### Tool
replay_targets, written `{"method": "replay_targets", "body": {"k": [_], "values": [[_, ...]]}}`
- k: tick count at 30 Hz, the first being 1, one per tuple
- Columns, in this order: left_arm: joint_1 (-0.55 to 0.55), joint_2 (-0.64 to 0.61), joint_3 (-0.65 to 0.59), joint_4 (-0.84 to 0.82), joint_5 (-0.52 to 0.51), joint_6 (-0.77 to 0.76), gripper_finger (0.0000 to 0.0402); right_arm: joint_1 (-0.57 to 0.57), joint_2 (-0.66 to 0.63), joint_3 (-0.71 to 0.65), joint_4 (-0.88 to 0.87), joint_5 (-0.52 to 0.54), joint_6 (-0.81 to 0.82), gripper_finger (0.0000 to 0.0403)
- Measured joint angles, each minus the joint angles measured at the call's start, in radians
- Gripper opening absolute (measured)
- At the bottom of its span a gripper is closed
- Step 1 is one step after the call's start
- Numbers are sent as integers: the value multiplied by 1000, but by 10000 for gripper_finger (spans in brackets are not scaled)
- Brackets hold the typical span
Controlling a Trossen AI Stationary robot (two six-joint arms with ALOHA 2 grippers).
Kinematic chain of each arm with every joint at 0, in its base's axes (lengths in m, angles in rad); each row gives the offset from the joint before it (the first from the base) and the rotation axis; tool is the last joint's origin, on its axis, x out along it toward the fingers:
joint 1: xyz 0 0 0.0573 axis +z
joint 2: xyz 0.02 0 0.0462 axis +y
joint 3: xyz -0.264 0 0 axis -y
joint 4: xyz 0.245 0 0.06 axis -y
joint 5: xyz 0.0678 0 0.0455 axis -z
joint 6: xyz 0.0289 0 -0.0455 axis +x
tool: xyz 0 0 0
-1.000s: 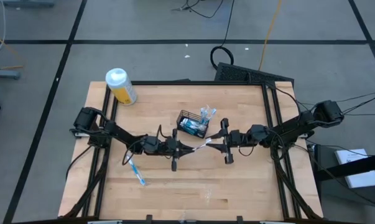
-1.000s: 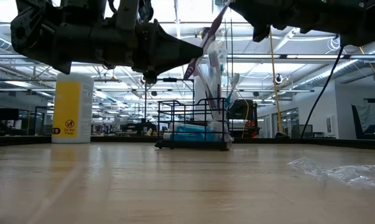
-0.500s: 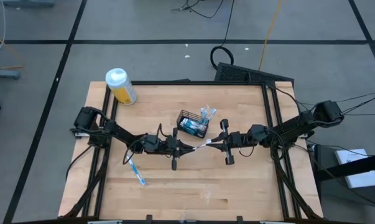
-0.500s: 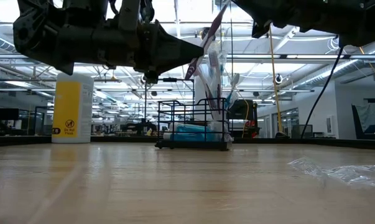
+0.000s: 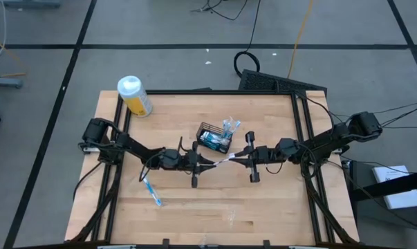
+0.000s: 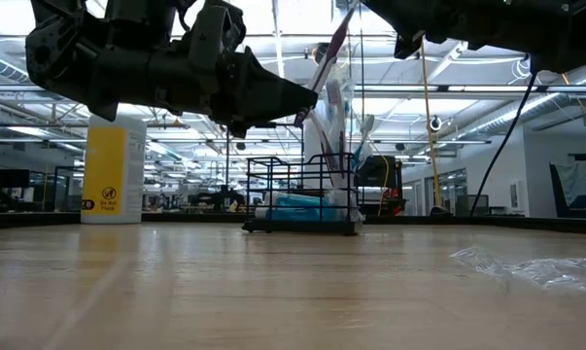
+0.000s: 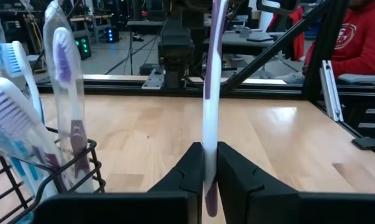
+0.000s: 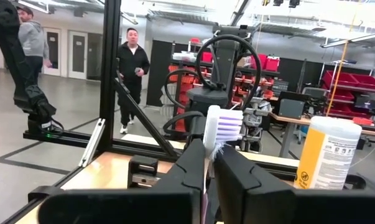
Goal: Pick & Place toothbrushing station
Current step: Put the purple toothbrush into the wire organizer
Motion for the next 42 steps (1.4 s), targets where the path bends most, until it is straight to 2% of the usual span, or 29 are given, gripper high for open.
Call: {"method": "replay_targets", "body": {"k": [4,10,13,17,34,42], "values": [[1,0,0,-6,2,1,28,0,0,0,5,0,-3,10],[-1,0,0,-35,12,0,73,0,0,0,2,0,-2,10],[-1,1,0,-46,39,11,82,0,0,0,4,-1,-2,10],[0,1,0,-46,78,34,84,0,-1,0,5,-3,-2,10],[-3,-15,-2,-121,85,17,85,2,-1,0,5,1,-2,10],[-3,-72,-65,-118,83,21,85,2,-2,2,8,7,-2,10]]}}
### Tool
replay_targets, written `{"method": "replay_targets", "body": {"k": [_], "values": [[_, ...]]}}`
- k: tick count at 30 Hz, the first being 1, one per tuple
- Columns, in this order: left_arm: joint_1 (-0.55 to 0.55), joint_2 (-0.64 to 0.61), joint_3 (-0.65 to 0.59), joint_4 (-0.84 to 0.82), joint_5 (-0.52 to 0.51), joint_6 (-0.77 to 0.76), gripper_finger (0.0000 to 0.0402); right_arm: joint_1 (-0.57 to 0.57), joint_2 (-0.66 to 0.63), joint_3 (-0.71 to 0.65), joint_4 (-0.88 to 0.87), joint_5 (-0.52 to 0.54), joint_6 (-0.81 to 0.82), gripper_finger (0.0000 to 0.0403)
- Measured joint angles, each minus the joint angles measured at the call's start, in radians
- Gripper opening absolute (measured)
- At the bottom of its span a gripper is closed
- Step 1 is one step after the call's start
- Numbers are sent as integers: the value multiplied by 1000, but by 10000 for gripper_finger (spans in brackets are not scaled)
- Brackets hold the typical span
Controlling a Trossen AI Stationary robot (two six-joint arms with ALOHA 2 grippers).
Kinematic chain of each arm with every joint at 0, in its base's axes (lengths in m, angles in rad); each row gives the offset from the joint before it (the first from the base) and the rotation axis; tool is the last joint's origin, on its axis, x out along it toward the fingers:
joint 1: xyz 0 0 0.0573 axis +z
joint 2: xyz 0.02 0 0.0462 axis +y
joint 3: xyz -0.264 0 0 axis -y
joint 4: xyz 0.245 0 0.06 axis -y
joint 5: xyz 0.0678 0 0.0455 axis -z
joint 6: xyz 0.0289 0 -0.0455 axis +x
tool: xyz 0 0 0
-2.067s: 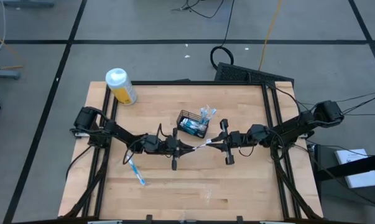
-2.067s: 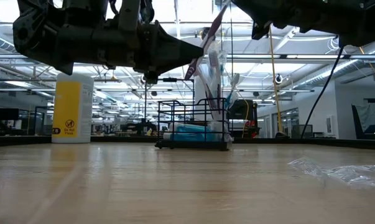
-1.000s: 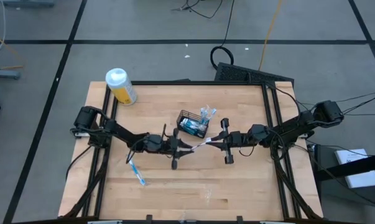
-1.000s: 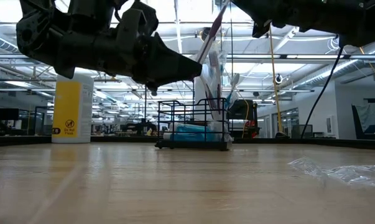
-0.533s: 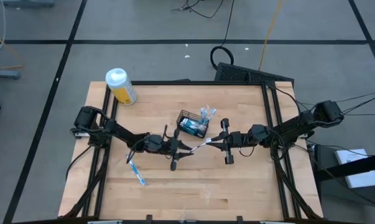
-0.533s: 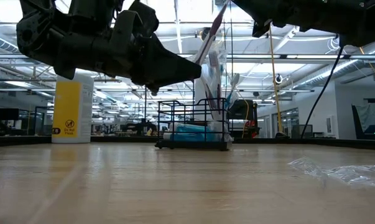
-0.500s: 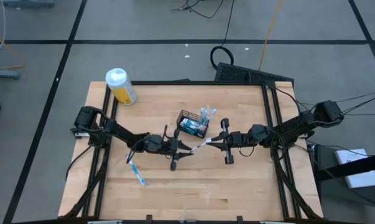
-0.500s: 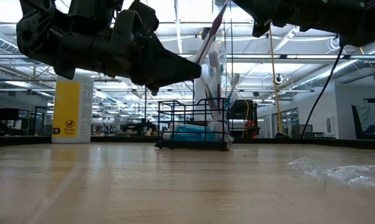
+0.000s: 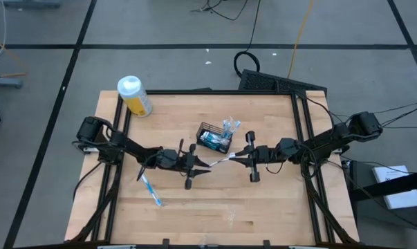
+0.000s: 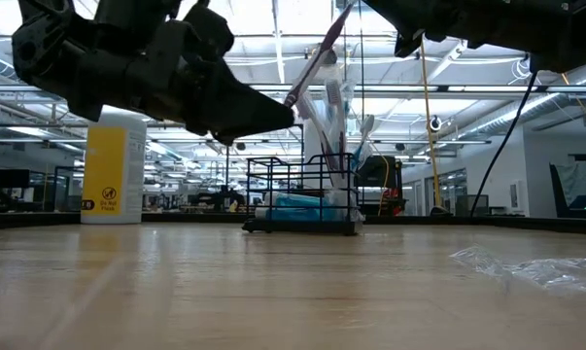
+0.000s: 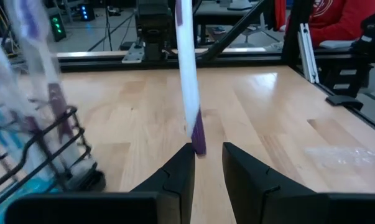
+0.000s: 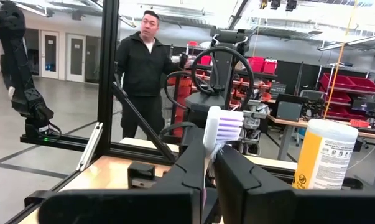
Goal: Pick & Place toothbrushing station
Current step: Put the purple toothbrush into the wire organizer
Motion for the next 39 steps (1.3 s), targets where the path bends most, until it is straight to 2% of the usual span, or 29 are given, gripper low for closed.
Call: {"method": "replay_targets", "body": {"k": [13,21,33,39], "values": [[0,-174,-181,7,-31,-7,86,-2,0,0,-29,29,14,8],[0,-204,-236,7,-47,-25,86,-1,-29,0,-102,80,44,8],[1,-204,-239,7,-82,-21,86,72,-333,20,-500,289,-3,8],[1,-204,-239,11,-91,-21,86,44,-402,73,-682,314,-4,8]]}}
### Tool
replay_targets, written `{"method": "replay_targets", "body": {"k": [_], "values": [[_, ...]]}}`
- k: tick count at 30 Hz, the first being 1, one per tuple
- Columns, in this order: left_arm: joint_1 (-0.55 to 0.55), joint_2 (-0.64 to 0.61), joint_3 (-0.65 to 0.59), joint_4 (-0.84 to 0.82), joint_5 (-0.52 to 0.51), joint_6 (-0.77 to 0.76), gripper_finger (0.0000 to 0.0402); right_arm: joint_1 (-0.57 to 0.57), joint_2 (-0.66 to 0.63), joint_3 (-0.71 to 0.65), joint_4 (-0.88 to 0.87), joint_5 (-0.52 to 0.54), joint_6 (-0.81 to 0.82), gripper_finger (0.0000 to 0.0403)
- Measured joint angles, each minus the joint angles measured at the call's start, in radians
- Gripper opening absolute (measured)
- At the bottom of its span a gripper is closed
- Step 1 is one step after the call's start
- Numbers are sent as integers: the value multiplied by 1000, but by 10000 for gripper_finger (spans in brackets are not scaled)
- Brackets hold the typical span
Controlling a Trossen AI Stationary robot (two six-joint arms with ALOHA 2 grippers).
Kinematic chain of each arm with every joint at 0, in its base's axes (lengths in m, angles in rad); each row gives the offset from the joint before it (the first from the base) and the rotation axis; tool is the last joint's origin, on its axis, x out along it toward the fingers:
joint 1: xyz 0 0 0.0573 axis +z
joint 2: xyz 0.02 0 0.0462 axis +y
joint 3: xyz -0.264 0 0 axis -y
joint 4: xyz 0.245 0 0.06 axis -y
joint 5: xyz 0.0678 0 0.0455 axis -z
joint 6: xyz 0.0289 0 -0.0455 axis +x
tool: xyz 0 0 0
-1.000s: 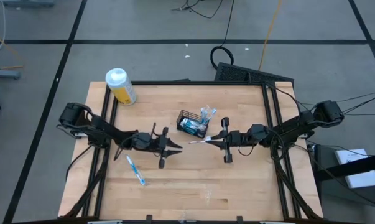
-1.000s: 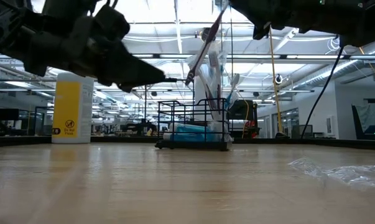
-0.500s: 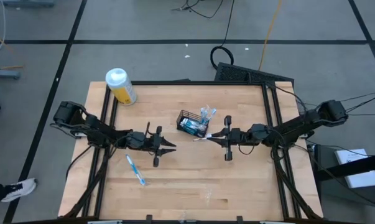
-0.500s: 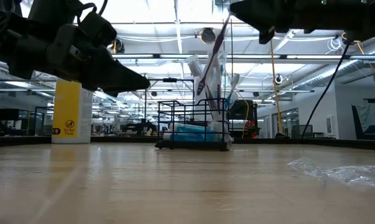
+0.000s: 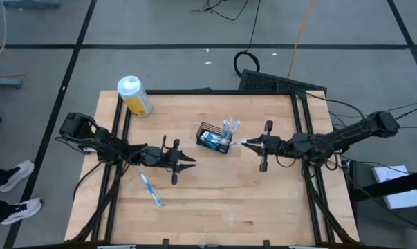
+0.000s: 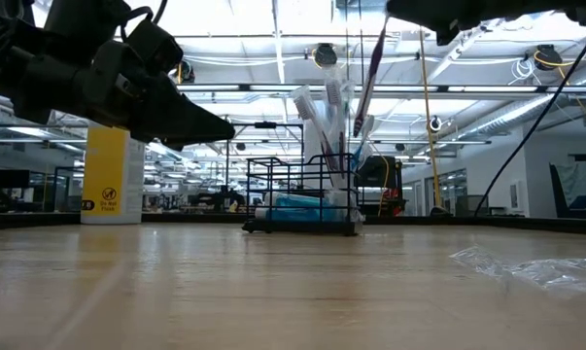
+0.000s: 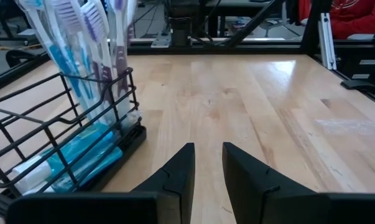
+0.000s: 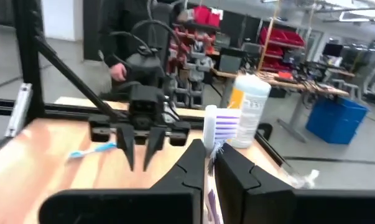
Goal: Pick & Place toothbrushing station
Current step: Put the purple toothbrush into the wire organizer
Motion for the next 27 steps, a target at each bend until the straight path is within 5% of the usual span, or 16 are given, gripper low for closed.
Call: {"method": "replay_targets", "body": {"k": [13,27], "values": [[1,0,0,3,-25,0,86,-126,58,31,-45,-82,15,8],[1,0,0,3,-28,6,86,-128,77,31,-10,-113,31,8]]}}
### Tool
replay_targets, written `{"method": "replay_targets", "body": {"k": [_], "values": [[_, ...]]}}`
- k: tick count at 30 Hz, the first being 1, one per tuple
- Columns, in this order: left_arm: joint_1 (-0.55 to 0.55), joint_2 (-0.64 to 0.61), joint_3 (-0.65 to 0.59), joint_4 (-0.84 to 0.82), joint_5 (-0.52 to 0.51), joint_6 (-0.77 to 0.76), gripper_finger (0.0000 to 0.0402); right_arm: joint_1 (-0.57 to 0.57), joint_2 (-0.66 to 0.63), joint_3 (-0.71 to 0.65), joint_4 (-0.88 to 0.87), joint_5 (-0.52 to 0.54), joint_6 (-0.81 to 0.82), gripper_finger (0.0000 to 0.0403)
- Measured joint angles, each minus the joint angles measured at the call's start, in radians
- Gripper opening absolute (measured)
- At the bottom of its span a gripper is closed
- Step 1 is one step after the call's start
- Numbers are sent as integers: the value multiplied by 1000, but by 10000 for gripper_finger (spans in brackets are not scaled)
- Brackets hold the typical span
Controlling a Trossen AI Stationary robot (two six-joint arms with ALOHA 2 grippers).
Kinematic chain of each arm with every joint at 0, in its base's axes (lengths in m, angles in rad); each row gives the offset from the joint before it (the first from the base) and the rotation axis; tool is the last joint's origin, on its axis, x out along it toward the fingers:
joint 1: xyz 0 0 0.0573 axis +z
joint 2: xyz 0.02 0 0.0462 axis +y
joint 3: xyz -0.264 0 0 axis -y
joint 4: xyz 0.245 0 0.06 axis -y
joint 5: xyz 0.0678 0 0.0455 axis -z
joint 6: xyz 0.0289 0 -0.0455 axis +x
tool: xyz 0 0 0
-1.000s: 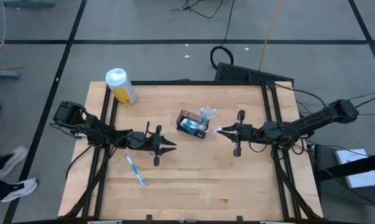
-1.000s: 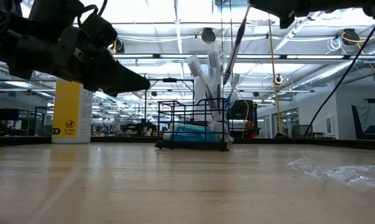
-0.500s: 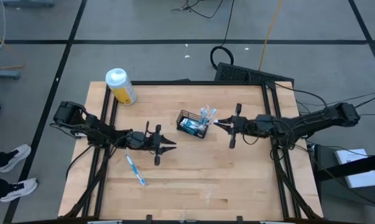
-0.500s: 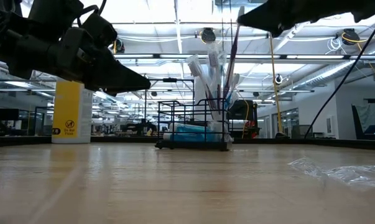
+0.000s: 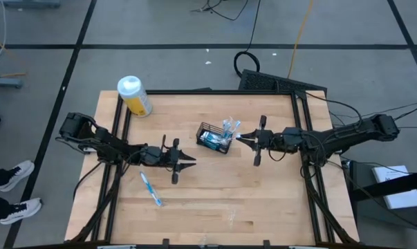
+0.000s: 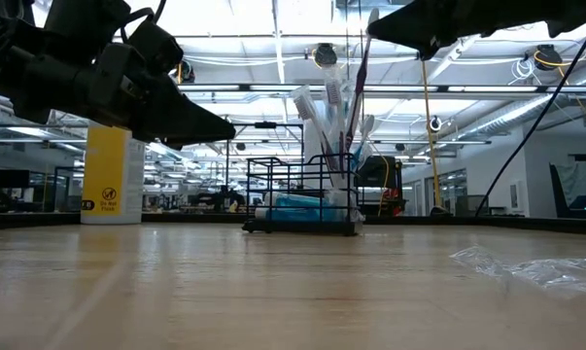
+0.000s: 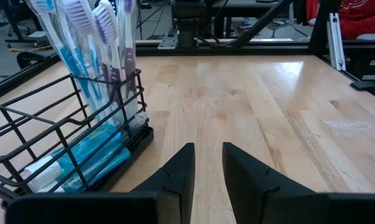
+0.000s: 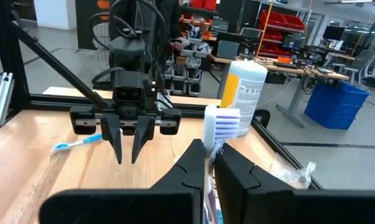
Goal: Pick & Place toothbrushing station
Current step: Put the purple toothbrush into the wire organizer
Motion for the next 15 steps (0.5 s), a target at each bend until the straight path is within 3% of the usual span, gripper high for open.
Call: {"method": "replay_targets", "body": {"k": [15], "values": [[0,0,0,1,-17,-3,86,0,0,0,0,0,-8,8]]}}
